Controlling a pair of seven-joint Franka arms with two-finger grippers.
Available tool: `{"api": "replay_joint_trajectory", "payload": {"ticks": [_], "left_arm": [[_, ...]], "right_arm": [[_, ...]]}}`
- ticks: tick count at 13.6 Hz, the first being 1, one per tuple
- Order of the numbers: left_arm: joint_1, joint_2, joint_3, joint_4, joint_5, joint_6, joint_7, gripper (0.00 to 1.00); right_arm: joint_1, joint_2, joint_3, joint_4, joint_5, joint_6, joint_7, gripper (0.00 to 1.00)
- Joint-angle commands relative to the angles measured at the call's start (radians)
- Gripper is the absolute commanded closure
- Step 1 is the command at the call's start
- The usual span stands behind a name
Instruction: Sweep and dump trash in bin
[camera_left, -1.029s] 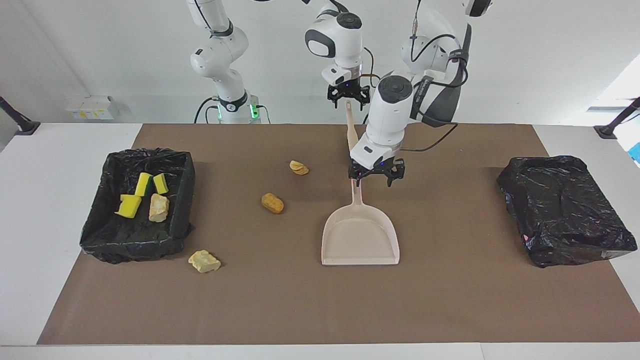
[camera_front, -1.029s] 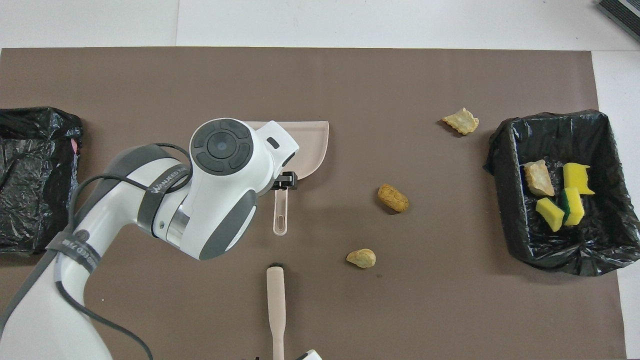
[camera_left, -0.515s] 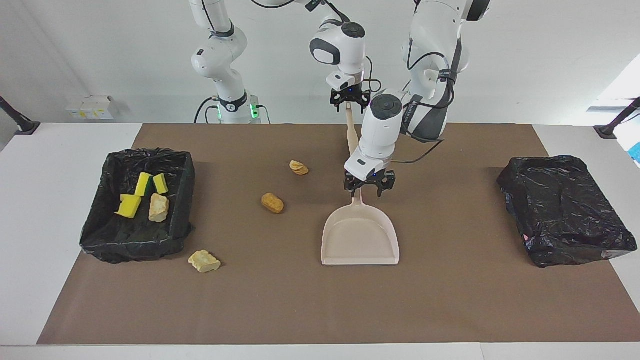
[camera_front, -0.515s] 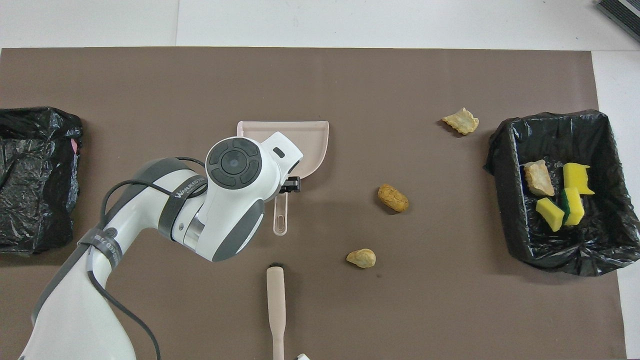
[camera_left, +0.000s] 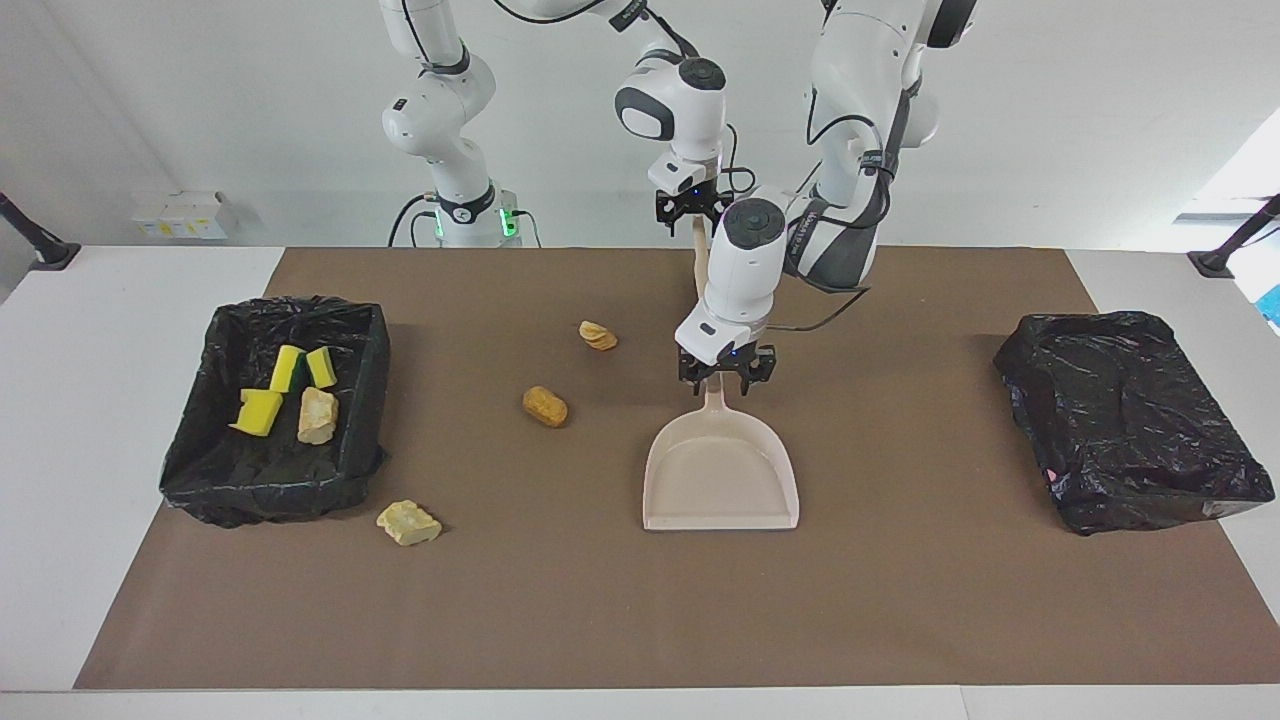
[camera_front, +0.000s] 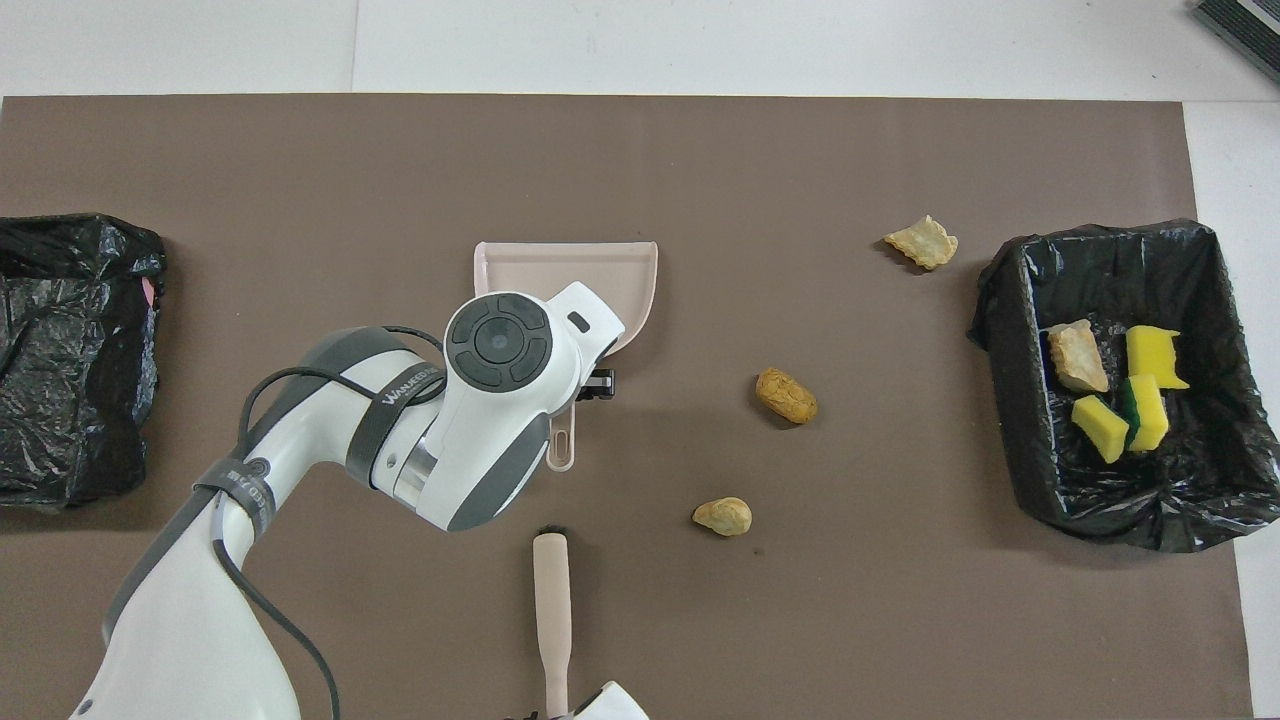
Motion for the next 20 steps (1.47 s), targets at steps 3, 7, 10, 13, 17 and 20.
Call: {"api": "replay_joint_trajectory", "payload": {"ticks": [3, 7, 10, 13, 17, 20], "left_arm": [[-0.013, -0.012, 0.014, -0.023, 0.013, 0.007, -0.005, 0.92], [-0.002, -0.031, 0.017, -0.013, 0.018, -0.043, 0.079, 0.97], [0.019, -0.064, 0.037, 0.019, 0.021, -0.163, 0.353, 0.96], [0.036, -0.073, 0.037, 0.039, 0.122, -0.227, 0.562, 0.95], [0.071, -0.102, 0.038, 0.062, 0.166, -0.29, 0.866, 0.98], [0.082, -0.104, 0.04, 0.057, 0.168, -0.315, 1.131, 1.0]], "right_arm": [[-0.011, 0.029, 0.005, 0.016, -0.014, 0.021, -0.024, 0.35], [-0.014, 0.053, 0.005, 0.069, -0.014, -0.001, -0.024, 0.45], [-0.014, 0.047, 0.005, 0.057, -0.014, -0.006, -0.029, 0.86], [-0.015, 0.049, 0.002, 0.079, -0.014, -0.09, -0.058, 1.0], [-0.028, 0.006, -0.004, 0.099, -0.061, -0.214, -0.033, 1.0], [-0.101, -0.022, -0.008, 0.128, -0.13, -0.234, 0.028, 1.0]]}}
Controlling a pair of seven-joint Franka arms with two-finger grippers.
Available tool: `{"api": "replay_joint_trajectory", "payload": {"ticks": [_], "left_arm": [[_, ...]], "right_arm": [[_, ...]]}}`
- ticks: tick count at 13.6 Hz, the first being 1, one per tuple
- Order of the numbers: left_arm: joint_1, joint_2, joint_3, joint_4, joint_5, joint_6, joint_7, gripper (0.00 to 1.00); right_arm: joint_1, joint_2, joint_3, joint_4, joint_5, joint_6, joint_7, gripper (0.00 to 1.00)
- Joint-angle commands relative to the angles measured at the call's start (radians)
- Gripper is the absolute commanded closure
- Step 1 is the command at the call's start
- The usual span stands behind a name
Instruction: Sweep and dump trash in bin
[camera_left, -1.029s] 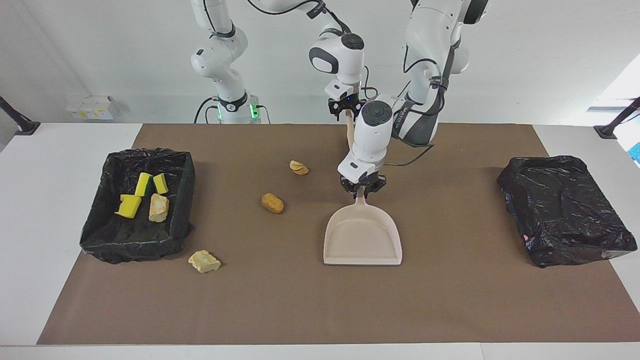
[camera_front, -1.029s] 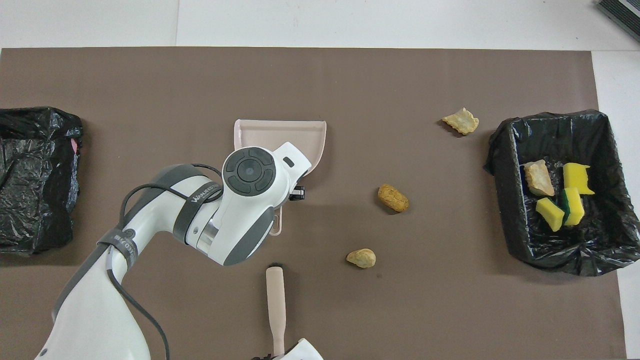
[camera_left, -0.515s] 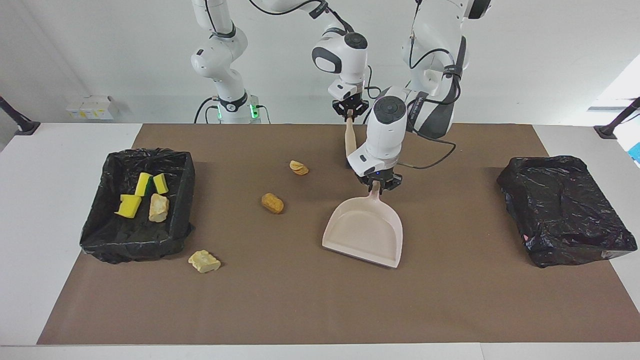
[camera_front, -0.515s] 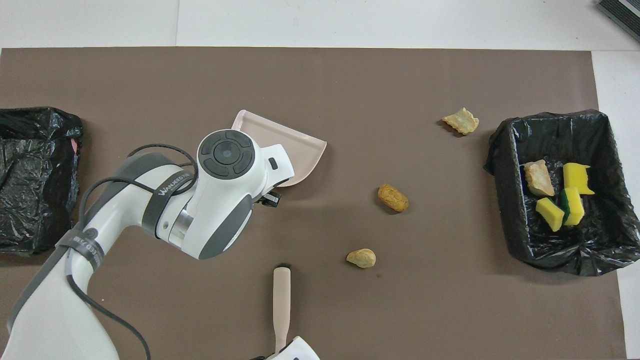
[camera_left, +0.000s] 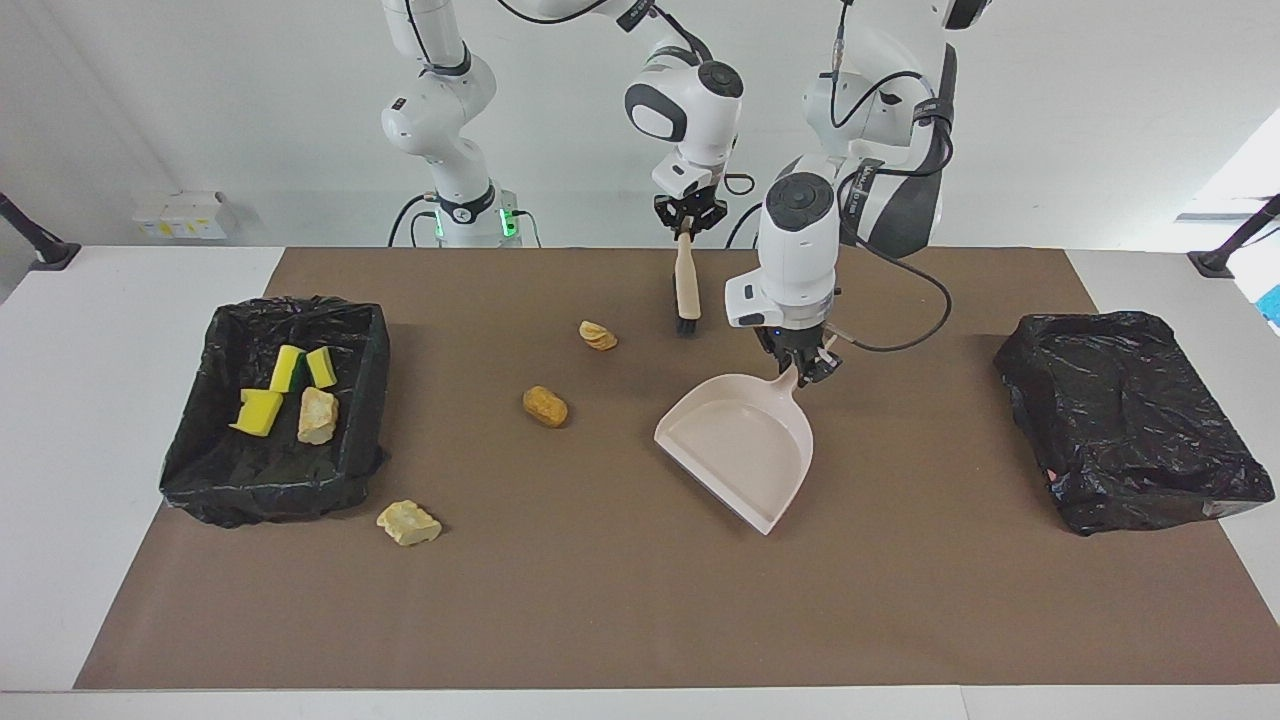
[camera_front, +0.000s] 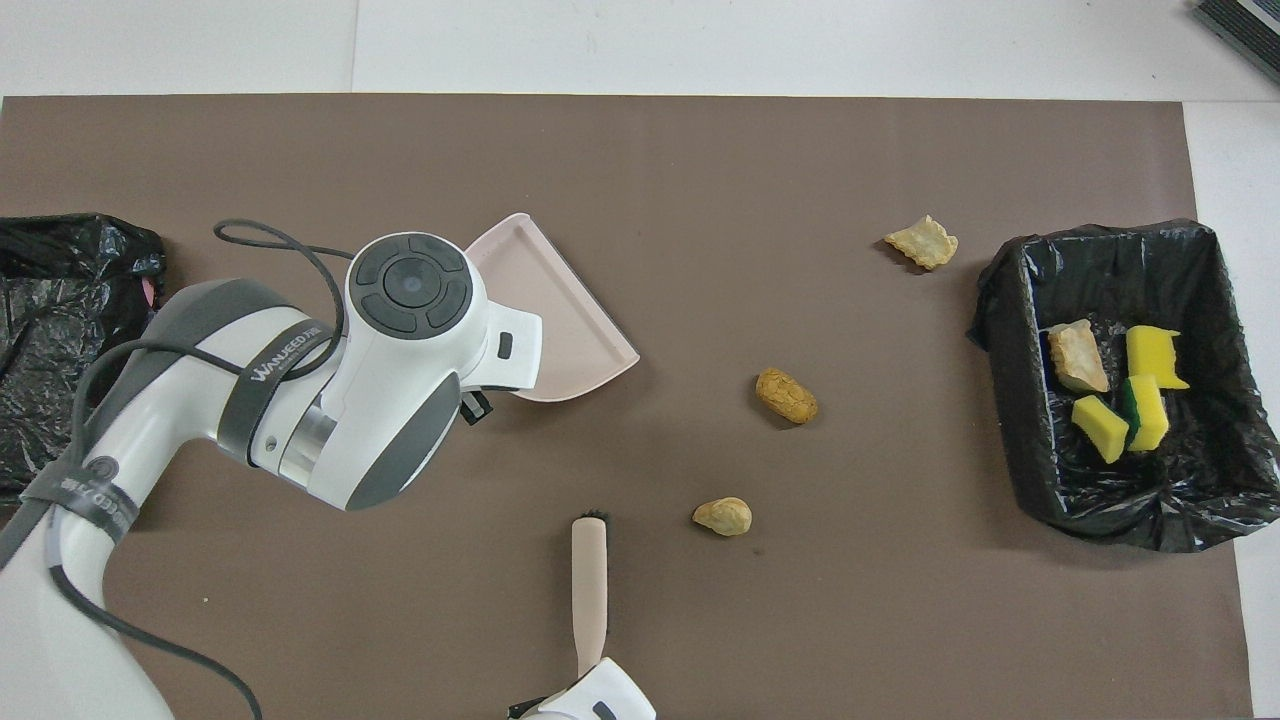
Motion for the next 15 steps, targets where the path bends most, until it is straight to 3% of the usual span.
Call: {"api": "replay_joint_trajectory", "payload": {"ticks": [1, 5, 7, 12, 15], "left_arm": [[0.018, -0.019, -0.007, -0.007, 0.018, -0.062, 0.174, 1.0], [0.006, -0.091, -0.01, -0.117, 0.026, -0.058, 0.28, 1.0], [-0.017, -0.139, -0.017, -0.194, 0.107, -0.041, 0.341, 1.0], [-0.068, -0.252, -0.017, -0.375, 0.132, 0.018, 0.354, 1.0], [-0.079, -0.277, -0.019, -0.423, 0.13, 0.038, 0.323, 1.0]], "right_arm": [[-0.098, -0.042, 0.002, 0.036, -0.033, -0.043, 0.019, 1.0], [-0.25, -0.048, 0.0, 0.113, -0.039, -0.136, 0.013, 1.0], [-0.322, -0.05, -0.001, 0.119, -0.041, -0.153, -0.011, 1.0], [-0.542, -0.022, 0.004, 0.119, -0.214, -0.193, -0.309, 1.0], [-0.658, 0.009, 0.004, 0.133, -0.329, -0.186, -0.479, 1.0]]}}
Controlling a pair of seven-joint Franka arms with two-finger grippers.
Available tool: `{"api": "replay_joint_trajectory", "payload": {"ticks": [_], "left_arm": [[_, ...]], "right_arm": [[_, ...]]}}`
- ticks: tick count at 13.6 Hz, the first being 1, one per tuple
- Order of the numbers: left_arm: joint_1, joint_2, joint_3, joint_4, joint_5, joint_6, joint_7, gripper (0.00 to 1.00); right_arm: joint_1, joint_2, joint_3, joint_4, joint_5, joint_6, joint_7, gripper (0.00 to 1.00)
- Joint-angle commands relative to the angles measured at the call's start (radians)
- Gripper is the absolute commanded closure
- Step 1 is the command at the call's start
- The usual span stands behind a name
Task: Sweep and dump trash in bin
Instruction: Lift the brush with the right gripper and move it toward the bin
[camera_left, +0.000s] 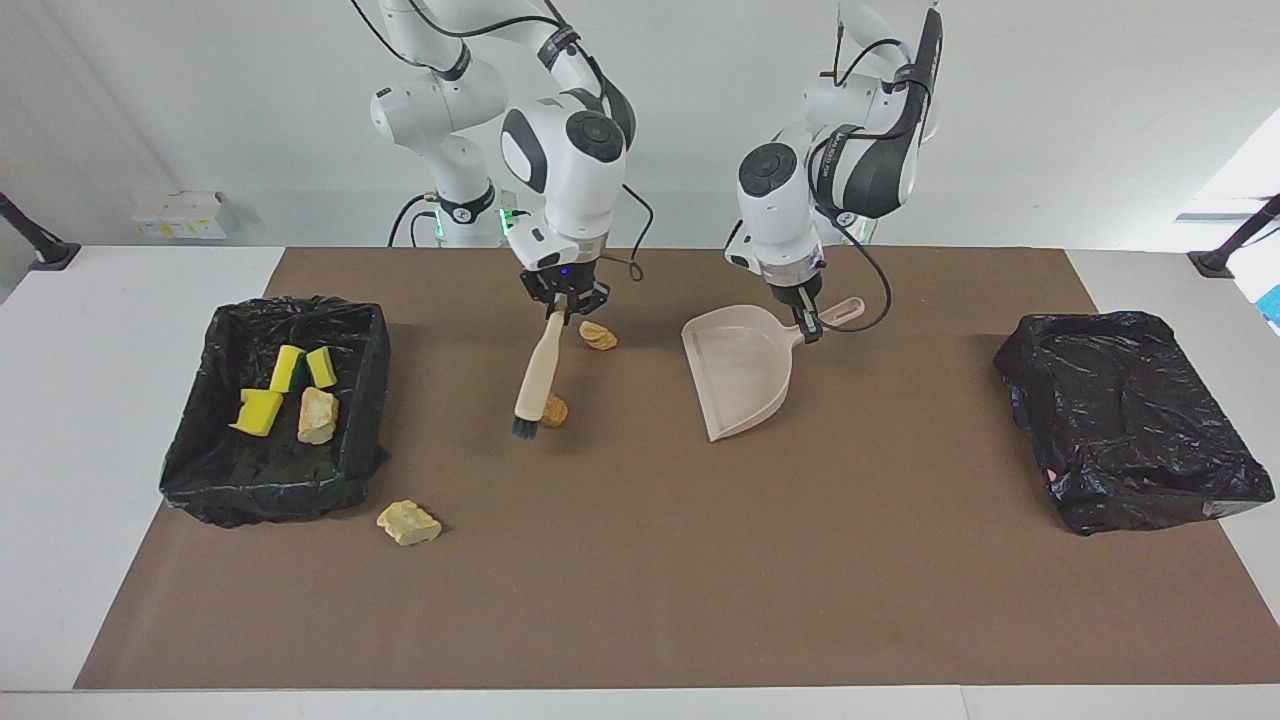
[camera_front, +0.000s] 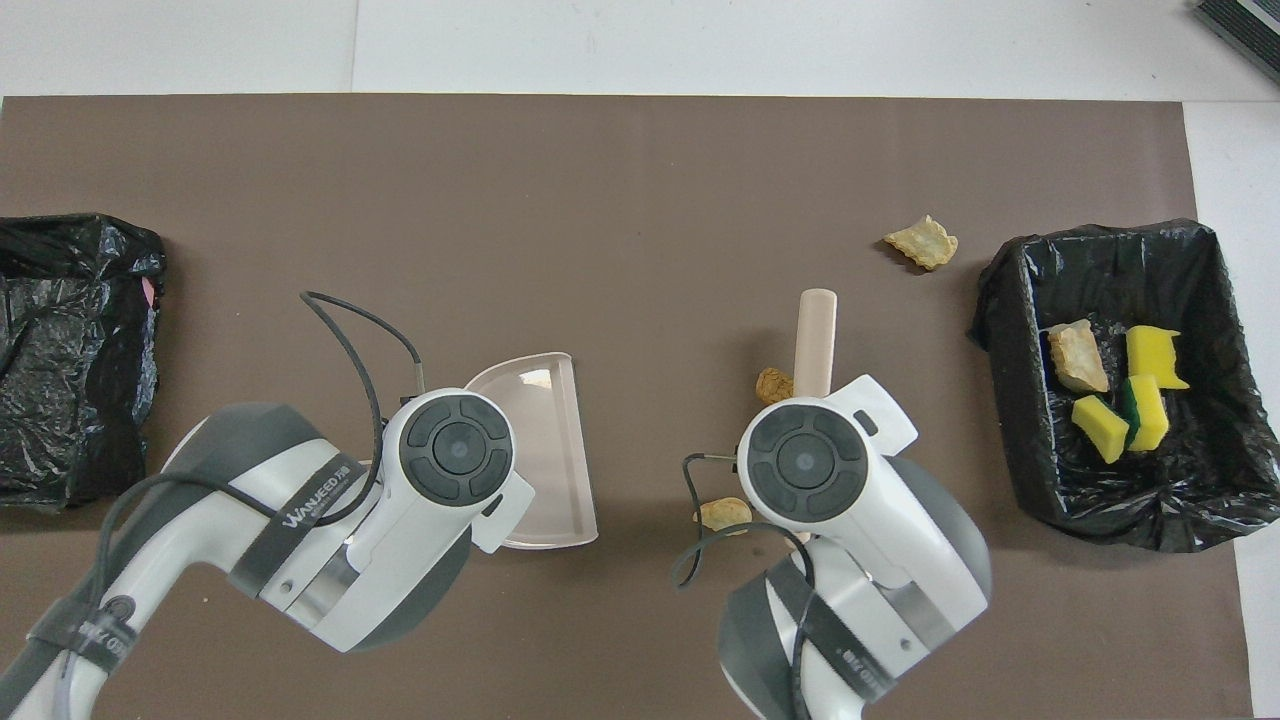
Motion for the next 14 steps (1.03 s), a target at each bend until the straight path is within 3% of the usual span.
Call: {"api": "replay_joint_trajectory", "payload": {"ticks": [1, 3, 6, 11, 14], "left_arm": [[-0.023, -0.053, 0.01, -0.093, 0.012, 0.036, -0.056, 1.0], [-0.057, -0.057, 0.01, -0.132, 0.007, 0.047, -0.194, 1.0], [-0.068, -0.084, 0.008, -0.168, 0.006, 0.046, -0.23, 1.0], [-0.103, -0.137, 0.008, -0.235, 0.004, 0.035, -0.297, 1.0], [-0.111, -0.14, 0.008, -0.235, -0.014, 0.015, -0.299, 1.0]], "right_arm": [[-0.107, 0.028, 0.015, 0.019, -0.091, -0.003, -0.163, 1.0], [-0.193, 0.045, 0.015, 0.022, -0.164, 0.003, -0.283, 1.0], [-0.271, 0.099, 0.015, 0.091, -0.262, 0.001, -0.401, 1.0], [-0.313, 0.301, 0.013, 0.284, -0.491, -0.003, -0.417, 1.0], [-0.327, 0.355, 0.015, 0.332, -0.499, 0.001, -0.418, 1.0]]}}
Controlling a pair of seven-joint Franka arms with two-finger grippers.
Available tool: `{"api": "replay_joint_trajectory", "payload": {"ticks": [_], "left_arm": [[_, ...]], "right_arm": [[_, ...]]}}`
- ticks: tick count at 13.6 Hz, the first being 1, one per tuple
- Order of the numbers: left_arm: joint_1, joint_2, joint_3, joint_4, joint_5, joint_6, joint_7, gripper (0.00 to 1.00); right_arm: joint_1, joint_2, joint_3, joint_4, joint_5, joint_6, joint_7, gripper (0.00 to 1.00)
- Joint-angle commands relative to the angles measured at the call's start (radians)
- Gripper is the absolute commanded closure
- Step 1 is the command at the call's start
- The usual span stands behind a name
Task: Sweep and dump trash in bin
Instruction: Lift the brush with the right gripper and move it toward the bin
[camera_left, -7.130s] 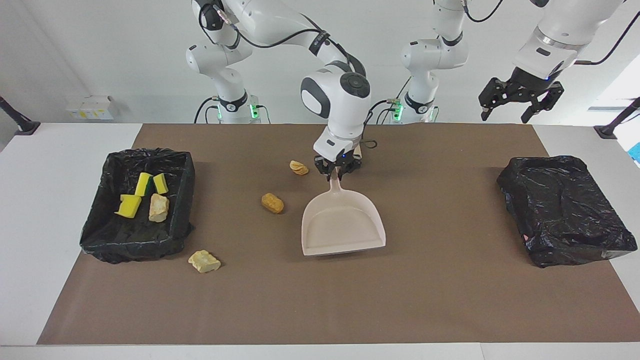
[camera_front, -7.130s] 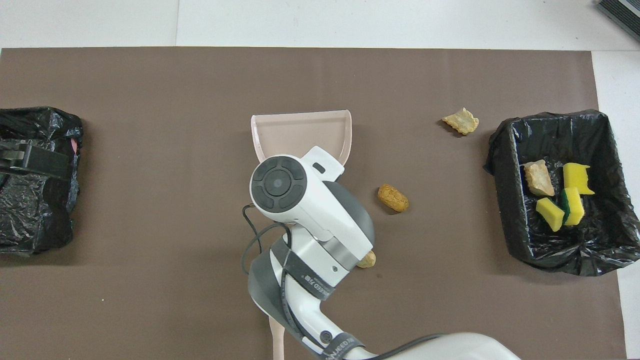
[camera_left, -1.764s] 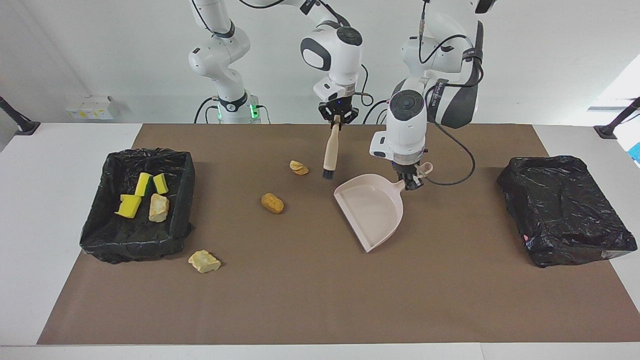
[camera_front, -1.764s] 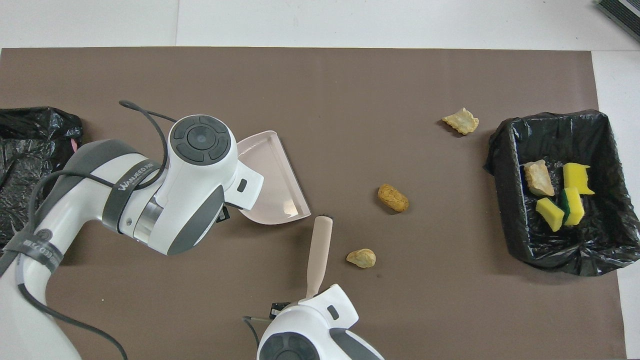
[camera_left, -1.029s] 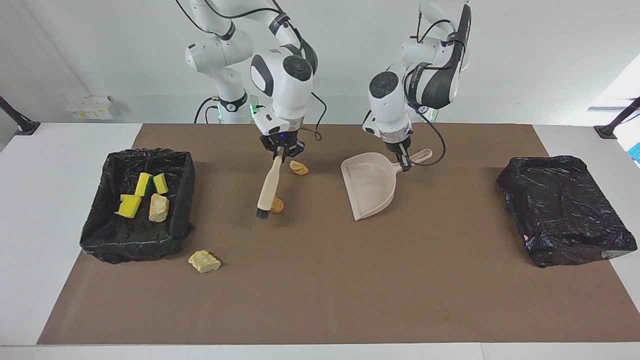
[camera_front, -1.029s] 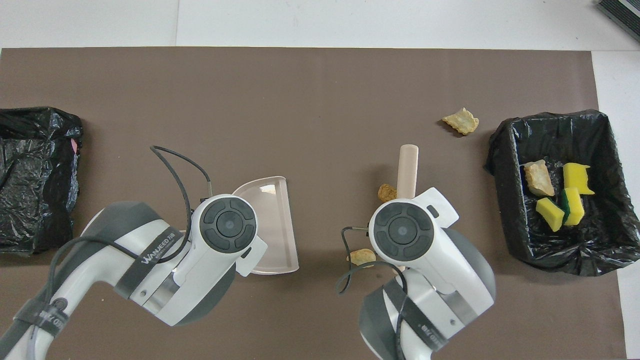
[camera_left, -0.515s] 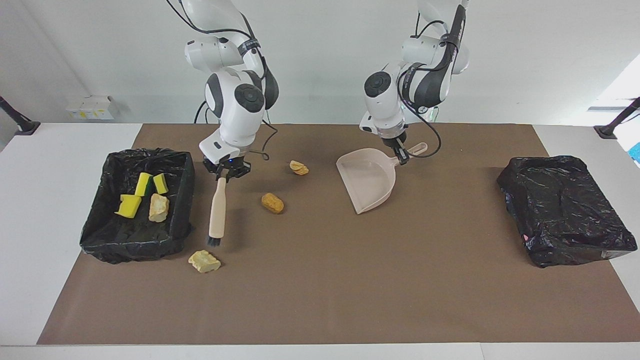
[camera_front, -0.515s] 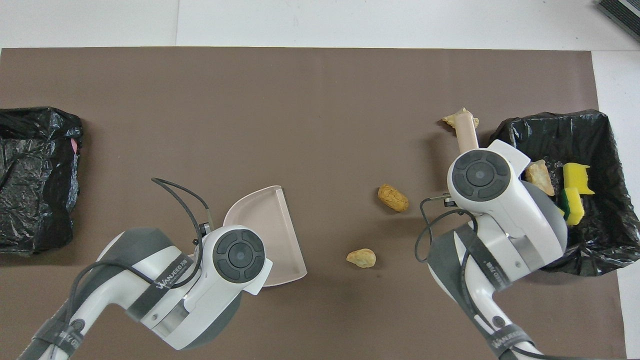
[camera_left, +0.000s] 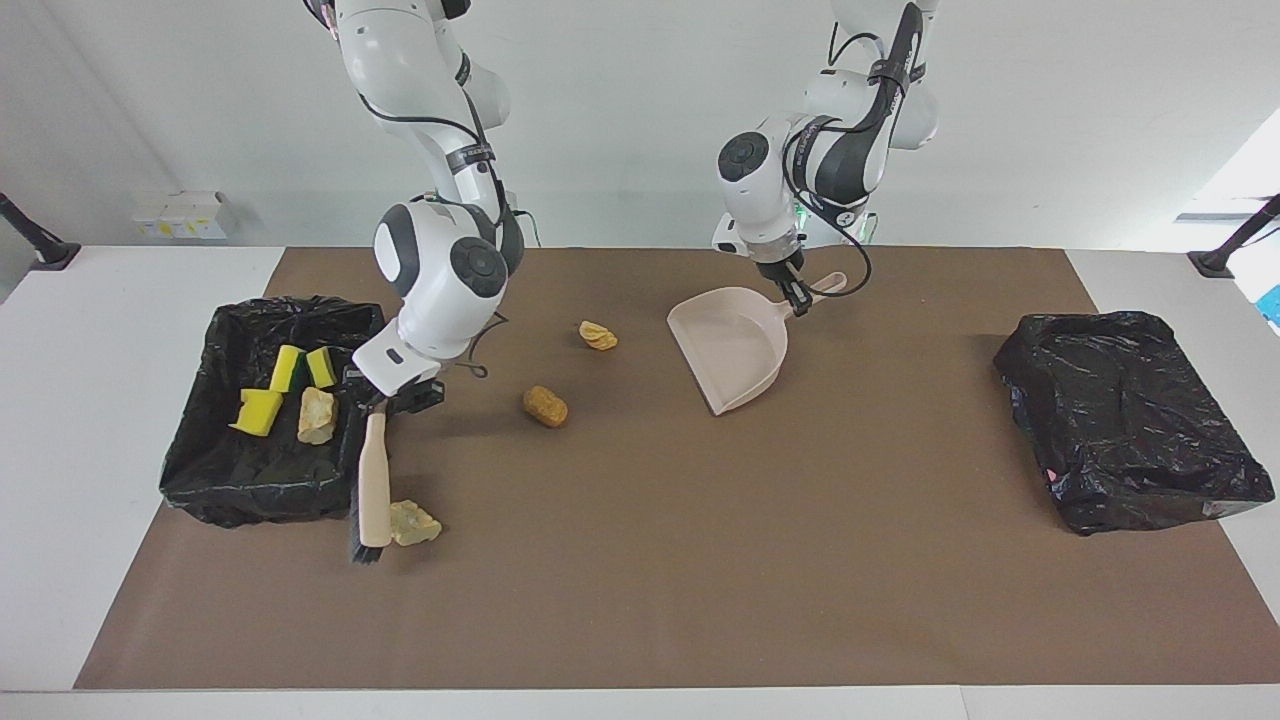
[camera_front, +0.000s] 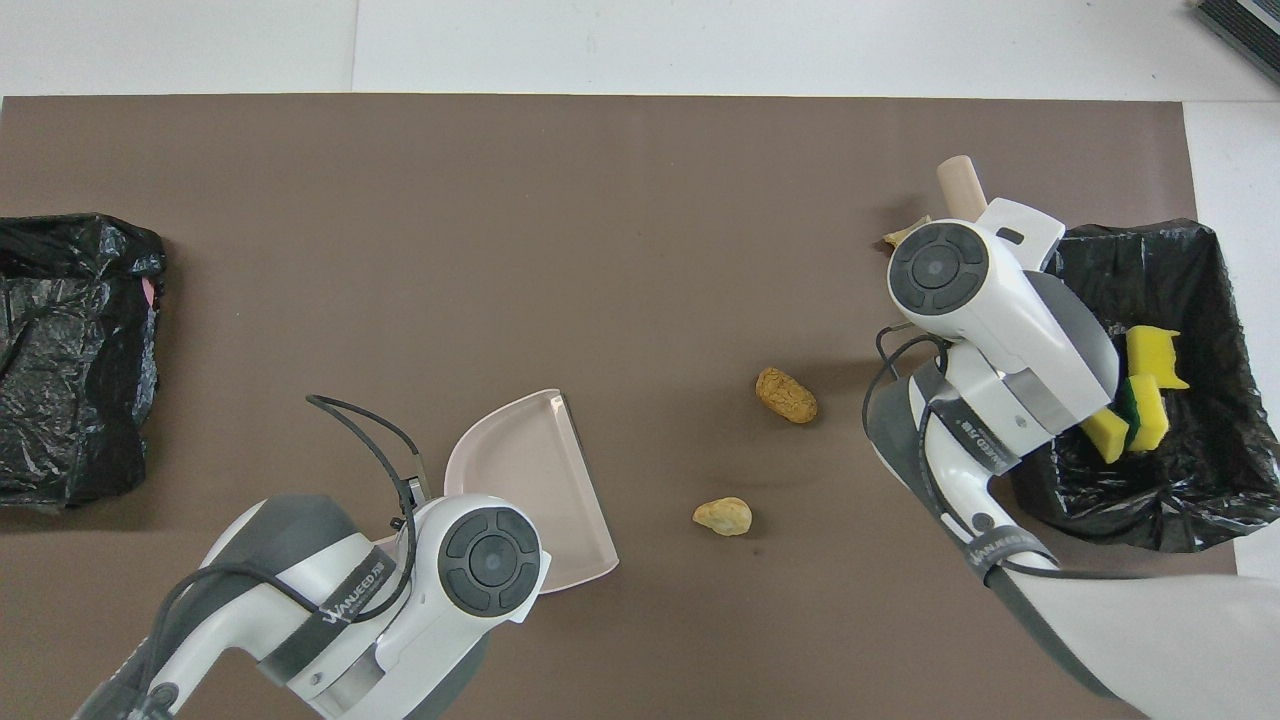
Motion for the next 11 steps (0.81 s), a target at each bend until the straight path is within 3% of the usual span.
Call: {"api": "replay_joint_trajectory", "payload": {"ticks": [1, 11], "left_arm": [[-0.024, -0.039, 0.013, -0.04, -0.012, -0.006, -0.007, 1.0], [-0.032, -0.039, 0.014, -0.04, -0.05, -0.009, -0.007, 1.0]], "right_arm": [[-0.013, 0.044, 0.016, 0.049, -0.022, -0.006, -0.03, 1.0], [0.001, 0.033, 0.022, 0.012, 0.139, -0.034, -0.255, 1.0]]}}
